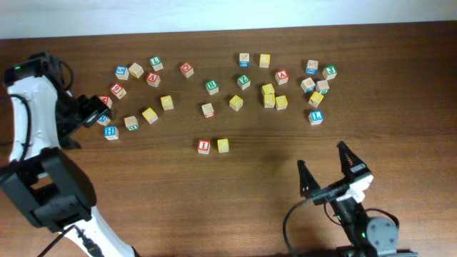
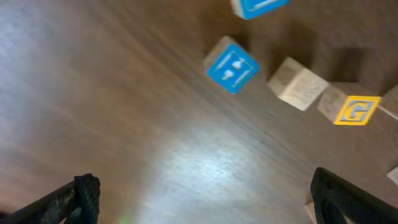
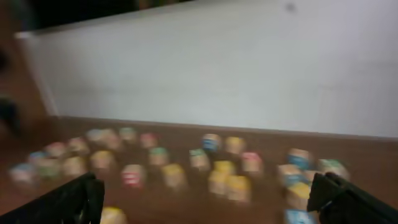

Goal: Spell out ICRA
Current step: 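Raise the left gripper away toward the left side, then move the right gripper over the green R block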

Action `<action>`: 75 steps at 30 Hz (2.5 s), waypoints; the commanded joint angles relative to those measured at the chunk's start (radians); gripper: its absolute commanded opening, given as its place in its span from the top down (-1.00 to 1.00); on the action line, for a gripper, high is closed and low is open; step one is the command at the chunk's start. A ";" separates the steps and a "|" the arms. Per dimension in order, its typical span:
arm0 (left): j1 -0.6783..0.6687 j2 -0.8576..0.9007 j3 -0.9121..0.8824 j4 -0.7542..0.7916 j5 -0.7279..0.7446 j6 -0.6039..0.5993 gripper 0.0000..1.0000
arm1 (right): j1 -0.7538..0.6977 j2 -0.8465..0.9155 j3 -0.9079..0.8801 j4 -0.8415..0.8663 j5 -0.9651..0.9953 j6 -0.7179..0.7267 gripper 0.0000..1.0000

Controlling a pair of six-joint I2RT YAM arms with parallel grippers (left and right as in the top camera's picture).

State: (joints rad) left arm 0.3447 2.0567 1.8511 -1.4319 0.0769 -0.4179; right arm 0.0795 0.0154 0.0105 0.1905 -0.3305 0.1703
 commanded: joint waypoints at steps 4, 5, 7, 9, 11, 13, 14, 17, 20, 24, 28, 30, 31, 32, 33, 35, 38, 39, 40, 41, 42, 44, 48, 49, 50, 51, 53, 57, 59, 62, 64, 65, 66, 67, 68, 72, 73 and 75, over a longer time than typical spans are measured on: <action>0.048 -0.037 0.011 0.004 -0.055 -0.010 -0.99 | 0.005 -0.012 0.028 0.423 -0.097 0.195 -0.97; 0.060 -0.037 0.011 0.008 -0.054 -0.042 -0.98 | 0.005 -0.008 0.079 0.427 -0.061 0.194 -0.97; 0.071 -0.037 0.011 0.007 -0.054 -0.045 -0.98 | 0.005 0.060 0.246 0.384 -0.056 0.107 -0.97; 0.071 -0.037 0.011 0.007 -0.055 -0.045 -0.98 | 0.005 0.198 0.442 0.262 -0.112 -0.002 -0.97; 0.071 -0.037 0.011 0.007 -0.055 -0.045 -0.98 | 0.005 0.388 0.641 0.117 -0.180 -0.071 -0.97; 0.071 -0.037 0.011 0.007 -0.055 -0.045 -0.98 | 0.005 0.630 0.855 -0.006 -0.325 -0.070 -0.97; 0.071 -0.037 0.011 0.007 -0.055 -0.044 -0.98 | 0.005 0.692 0.908 -0.031 -0.378 -0.070 -0.96; 0.071 -0.037 0.011 0.007 -0.055 -0.045 -0.98 | 0.055 1.081 1.272 -0.190 -0.555 -0.062 -0.96; 0.071 -0.037 0.011 0.007 -0.055 -0.044 -0.98 | 0.177 1.446 1.640 -0.502 -0.539 -0.162 -0.97; 0.071 -0.037 0.011 0.007 -0.055 -0.045 -0.98 | 0.288 1.764 1.981 -0.895 -0.312 -0.288 -0.97; 0.071 -0.037 0.011 0.007 -0.055 -0.045 -0.98 | 0.313 1.911 2.025 -1.007 -0.209 -0.262 -0.96; 0.071 -0.037 0.011 0.007 -0.055 -0.045 -0.98 | 0.313 1.928 2.025 -1.021 -0.219 -0.259 -0.96; 0.071 -0.037 0.011 0.007 -0.055 -0.045 -0.98 | 0.315 1.928 2.025 -1.003 -0.218 -0.259 -0.96; 0.071 -0.037 0.011 0.007 -0.055 -0.045 -0.98 | 0.321 1.935 2.025 -0.976 -0.206 -0.259 -0.97; 0.071 -0.037 0.011 0.007 -0.055 -0.045 -0.98 | 0.332 1.943 2.025 -0.958 -0.164 -0.254 -0.96; 0.071 -0.037 0.011 0.007 -0.055 -0.045 -0.98 | 0.375 1.993 2.025 -0.934 0.039 -0.188 -0.97; 0.071 -0.037 0.011 0.007 -0.055 -0.045 -0.98 | 0.425 2.069 2.025 -0.908 0.251 -0.168 -0.97; 0.071 -0.037 0.011 0.007 -0.055 -0.045 -0.98 | 0.439 2.101 2.025 -0.862 0.306 -0.153 -0.97; 0.071 -0.037 0.011 0.007 -0.055 -0.044 -0.98 | 0.445 2.122 2.025 -0.823 0.325 -0.153 -0.96; 0.071 -0.037 0.011 0.007 -0.055 -0.045 -0.98 | 0.449 2.141 2.025 -0.800 0.345 -0.153 -0.98; 0.071 -0.037 0.011 0.007 -0.055 -0.044 -0.98 | 0.451 2.179 2.025 -0.769 0.407 -0.109 -1.00; 0.071 -0.037 0.011 0.007 -0.055 -0.045 -0.98 | 0.451 2.238 2.025 -0.732 0.414 -0.079 -1.00; 0.071 -0.037 0.011 0.007 -0.055 -0.044 -0.98 | 0.451 2.330 2.025 -0.705 0.356 -0.080 -0.71; 0.071 -0.037 0.011 0.007 -0.055 -0.045 -0.98 | 0.452 2.343 2.025 -0.698 0.340 -0.081 -0.70; 0.071 -0.037 0.011 0.007 -0.055 -0.044 -0.98 | 0.452 2.354 2.025 -0.691 0.327 -0.085 -0.70; 0.071 -0.037 0.011 0.007 -0.055 -0.045 -0.98 | 0.451 2.365 2.025 -0.685 0.327 -0.084 -0.70; 0.071 -0.037 0.011 0.007 -0.055 -0.045 -0.98 | 0.451 2.387 2.024 -0.679 0.327 -0.084 -0.68; 0.071 -0.037 0.011 0.007 -0.055 -0.045 -0.98 | 0.458 2.428 2.024 -0.678 0.319 -0.084 -0.66; 0.071 -0.037 0.011 0.007 -0.055 -0.045 -0.98 | 0.458 2.442 2.022 -0.671 0.320 -0.084 -0.65; 0.071 -0.037 0.011 0.007 -0.055 -0.045 -0.98 | 0.457 2.456 2.022 -0.656 0.320 -0.084 -0.33; 0.071 -0.037 0.011 0.007 -0.055 -0.045 -0.98 | 0.457 2.466 2.021 -0.656 0.320 -0.084 -0.22; 0.071 -0.037 0.011 0.007 -0.055 -0.045 -0.98 | 0.457 2.477 2.021 -0.657 0.319 -0.084 -0.22; 0.071 -0.037 0.011 0.007 -0.055 -0.045 -0.98 | 0.457 2.485 2.020 -0.657 0.320 -0.084 -0.22; 0.071 -0.037 0.011 0.007 -0.055 -0.045 -0.98 | 0.457 2.494 2.020 -0.658 0.319 -0.084 -0.23; 0.071 -0.037 0.011 0.007 -0.055 -0.045 -0.98 | 0.457 2.495 2.019 -0.658 0.319 -0.084 -0.23; 0.071 -0.037 0.011 0.007 -0.055 -0.045 -0.98 | 0.459 2.495 2.019 -0.642 0.319 -0.084 -0.14; 0.071 -0.037 0.011 0.007 -0.055 -0.045 -0.98 | 0.459 2.495 2.019 -0.640 0.319 -0.084 -0.01; 0.071 -0.037 0.011 0.007 -0.055 -0.045 -0.98 | 0.459 2.495 2.019 -0.634 0.319 -0.084 0.07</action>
State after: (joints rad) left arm 0.4118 2.0457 1.8523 -1.4242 0.0261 -0.4534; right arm 0.5293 2.4958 2.0270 -0.4534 -0.0017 0.0795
